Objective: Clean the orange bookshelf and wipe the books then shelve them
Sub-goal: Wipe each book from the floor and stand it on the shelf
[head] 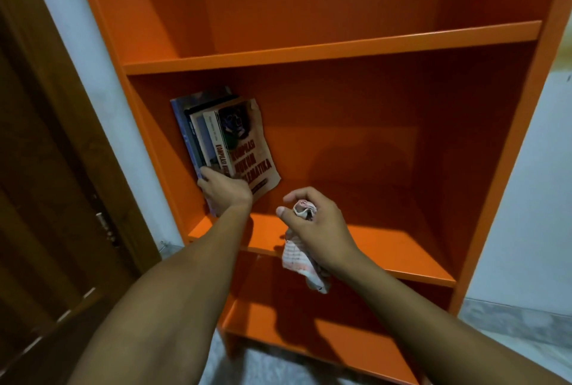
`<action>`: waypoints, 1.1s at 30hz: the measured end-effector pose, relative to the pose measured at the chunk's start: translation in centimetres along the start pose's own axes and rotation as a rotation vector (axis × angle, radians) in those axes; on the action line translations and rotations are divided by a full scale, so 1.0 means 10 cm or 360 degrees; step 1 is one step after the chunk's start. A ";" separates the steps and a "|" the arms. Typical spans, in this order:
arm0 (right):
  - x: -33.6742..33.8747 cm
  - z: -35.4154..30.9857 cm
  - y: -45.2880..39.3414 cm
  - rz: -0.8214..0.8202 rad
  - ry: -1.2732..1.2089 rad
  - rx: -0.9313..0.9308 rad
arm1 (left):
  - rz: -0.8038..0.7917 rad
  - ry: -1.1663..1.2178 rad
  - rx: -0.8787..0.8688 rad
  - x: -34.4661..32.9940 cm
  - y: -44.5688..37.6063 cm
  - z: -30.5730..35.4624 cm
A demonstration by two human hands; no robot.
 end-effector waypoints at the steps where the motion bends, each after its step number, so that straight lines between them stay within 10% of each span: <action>1: 0.00 0.01 0.01 -0.0012 -0.0004 -0.0005 | -0.0009 -0.0057 -0.0037 0.03 0.01 -0.01; 13: -0.35 0.50 0.72 -0.0344 -0.0304 -0.0538 | -0.0326 -0.0193 -0.1023 0.93 0.66 -0.77; 33: -0.48 1.85 1.88 -0.0457 0.0091 -0.1167 | -0.1314 -0.0437 0.0455 1.50 3.21 -3.92</action>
Point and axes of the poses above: each hand's wrist, its own y-axis away from the middle knuckle, its own x-axis out of the back of the hand, z = x × y, the point moved 3 cm from there along -y, towards the middle knuckle, and after that the axes turned 13 degrees about -x, right-handed, at the moved point
